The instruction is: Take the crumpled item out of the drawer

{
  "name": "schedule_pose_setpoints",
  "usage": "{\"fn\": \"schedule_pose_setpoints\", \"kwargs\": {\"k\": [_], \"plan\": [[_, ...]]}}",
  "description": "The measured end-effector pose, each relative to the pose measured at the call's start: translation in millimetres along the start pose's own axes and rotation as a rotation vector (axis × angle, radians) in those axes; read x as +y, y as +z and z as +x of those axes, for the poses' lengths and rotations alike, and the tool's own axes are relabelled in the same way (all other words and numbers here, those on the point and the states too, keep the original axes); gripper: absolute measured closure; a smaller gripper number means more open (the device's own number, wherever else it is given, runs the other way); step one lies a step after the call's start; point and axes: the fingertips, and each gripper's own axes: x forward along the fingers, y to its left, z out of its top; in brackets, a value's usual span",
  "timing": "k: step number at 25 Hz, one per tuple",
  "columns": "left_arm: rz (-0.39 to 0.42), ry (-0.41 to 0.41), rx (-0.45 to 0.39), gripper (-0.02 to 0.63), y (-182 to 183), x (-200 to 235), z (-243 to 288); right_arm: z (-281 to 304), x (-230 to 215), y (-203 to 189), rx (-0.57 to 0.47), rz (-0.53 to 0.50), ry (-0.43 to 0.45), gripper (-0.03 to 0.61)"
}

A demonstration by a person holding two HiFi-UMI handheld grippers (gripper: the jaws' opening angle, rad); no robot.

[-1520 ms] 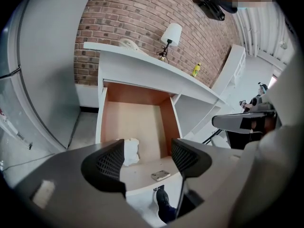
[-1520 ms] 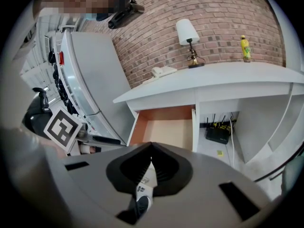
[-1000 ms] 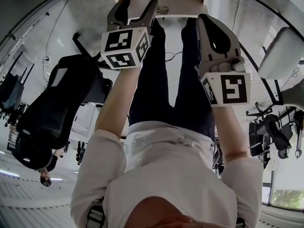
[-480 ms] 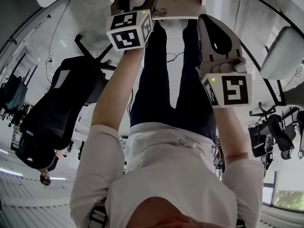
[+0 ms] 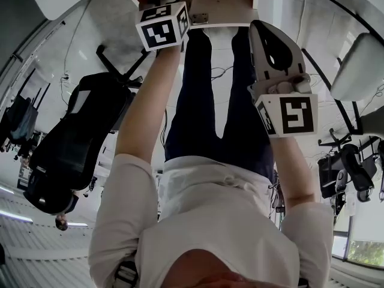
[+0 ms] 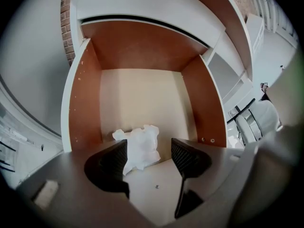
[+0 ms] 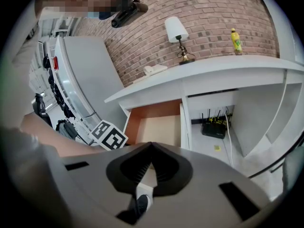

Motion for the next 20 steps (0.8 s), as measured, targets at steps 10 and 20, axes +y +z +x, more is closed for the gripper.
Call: {"fn": "schedule_pose_setpoints", "kwargs": {"k": [10,20], "plan": [[0.01,0.018,0.08,0.324,-4,2,19,1,-14,2,-0.009,0.042,-0.003,0.572],[-0.001,0.032,0.118,0.336,4,18,32,0,-16,1,-0.008,0.063,0.0,0.572]]}}
